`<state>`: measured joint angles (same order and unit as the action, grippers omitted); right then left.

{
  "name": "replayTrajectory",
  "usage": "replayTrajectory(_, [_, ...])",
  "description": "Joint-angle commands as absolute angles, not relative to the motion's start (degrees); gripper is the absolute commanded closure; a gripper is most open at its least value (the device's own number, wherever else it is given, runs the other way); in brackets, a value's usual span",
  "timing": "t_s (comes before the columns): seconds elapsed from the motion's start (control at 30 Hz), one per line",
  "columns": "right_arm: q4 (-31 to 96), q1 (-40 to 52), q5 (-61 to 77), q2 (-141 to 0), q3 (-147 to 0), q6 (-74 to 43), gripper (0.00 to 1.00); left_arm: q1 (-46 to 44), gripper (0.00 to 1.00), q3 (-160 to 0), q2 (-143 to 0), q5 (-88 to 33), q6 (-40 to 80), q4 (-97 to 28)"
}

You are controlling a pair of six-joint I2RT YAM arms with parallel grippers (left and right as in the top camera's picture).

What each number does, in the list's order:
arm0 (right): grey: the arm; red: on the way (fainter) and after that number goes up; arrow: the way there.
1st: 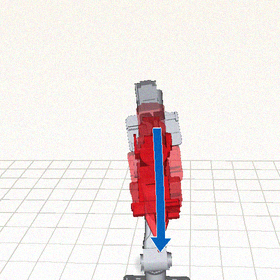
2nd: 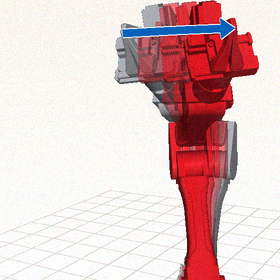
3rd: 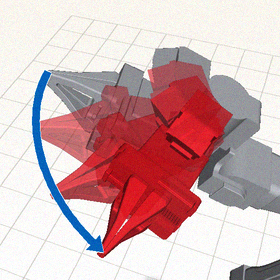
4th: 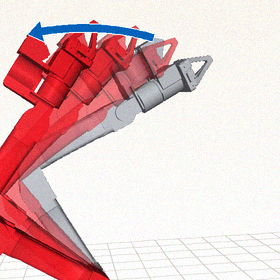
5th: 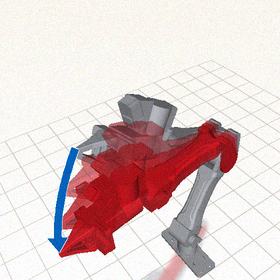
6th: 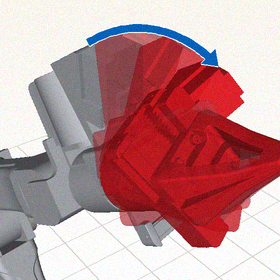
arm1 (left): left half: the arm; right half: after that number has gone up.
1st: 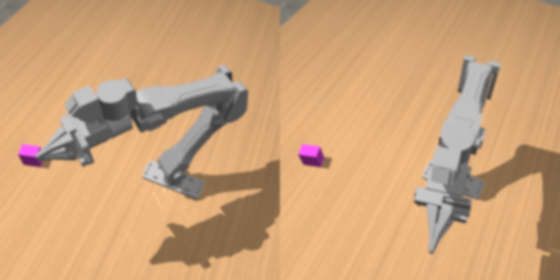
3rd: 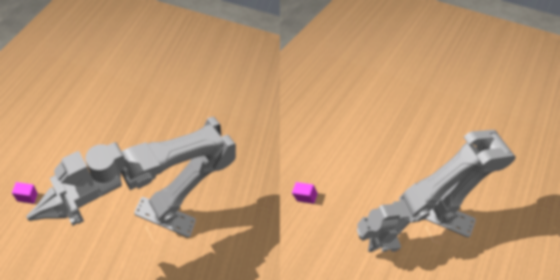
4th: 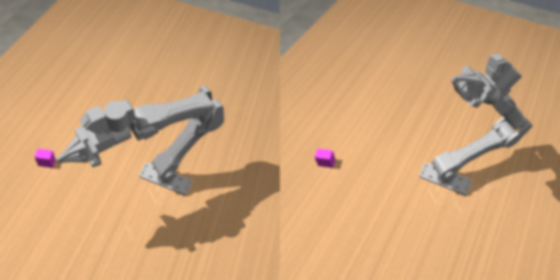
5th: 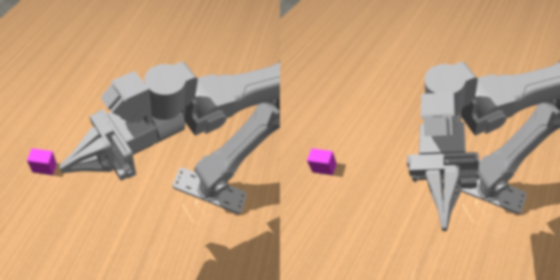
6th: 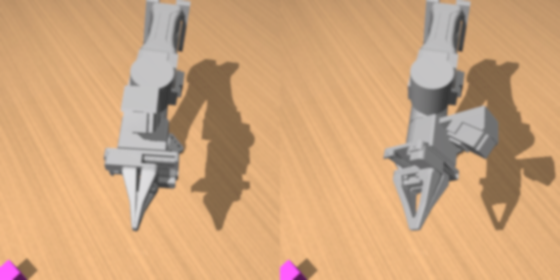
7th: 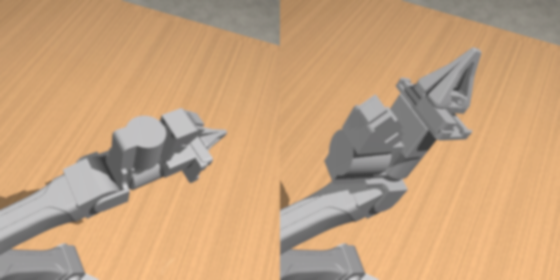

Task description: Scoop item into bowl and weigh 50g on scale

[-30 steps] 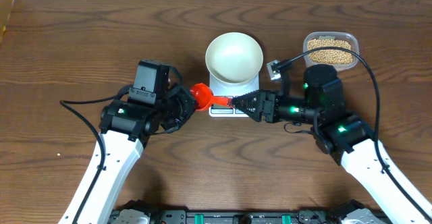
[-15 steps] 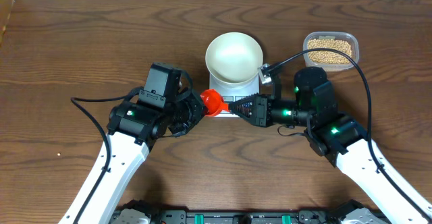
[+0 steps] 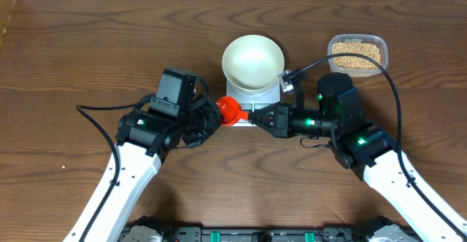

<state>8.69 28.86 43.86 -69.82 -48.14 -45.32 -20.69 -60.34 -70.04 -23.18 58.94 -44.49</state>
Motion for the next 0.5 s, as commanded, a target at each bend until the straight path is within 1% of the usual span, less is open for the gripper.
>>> replayTrajectory(0.0, [8.62,29.12,43.38,-70.02,-48.25,-45.65,0.97,-20.82,0.93,-60.42,-70.0,-22.48,59.48,-44.45])
replayTrajectory(0.03, [8.62,29.15,43.11,-70.02,-48.25,-45.65,0.99,-20.82,0.92,-60.42,-70.0,-22.46,59.48,-44.45])
replayTrajectory(0.17, [8.62,29.12,42.76,-70.02,-48.25,-45.65,0.99,-20.82,0.92,-60.42,-70.0,-22.46,59.46,-44.47])
replayTrajectory(0.23, [8.62,29.06,42.37,-70.02,-48.25,-45.63,0.99,-20.82,0.83,-60.42,-70.0,-22.46,59.44,-44.47])
replayTrajectory(0.27, [8.62,28.8,42.37,-70.02,-48.25,-45.63,0.99,-20.82,0.77,-60.42,-70.0,-22.41,59.42,-44.47])
replayTrajectory(0.3, [8.62,28.64,42.37,-70.02,-48.25,-45.63,0.99,-20.82,0.75,-60.42,-70.0,-21.98,59.44,-44.47])
replayTrajectory(0.33, [8.95,28.08,42.39,-70.02,-48.25,-45.6,0.99,-20.82,0.65,-60.42,-70.0,-20.73,59.44,-44.47])
replayTrajectory(0.37, [9.72,27.62,42.35,-70.02,-48.25,-45.56,0.99,-20.82,0.59,-60.42,-70.0,-19.86,59.44,-44.47])
replayTrajectory(0.4, [10.0,27.22,42.37,-70.02,-48.25,-45.12,0.99,-20.82,0.55,-60.42,-70.0,-19.31,59.44,-44.47])
replayTrajectory(0.47, [10.26,26.37,42.35,-70.02,-48.25,-44.07,0.99,-20.82,0.54,-60.42,-70.0,-18.11,59.44,-44.47])
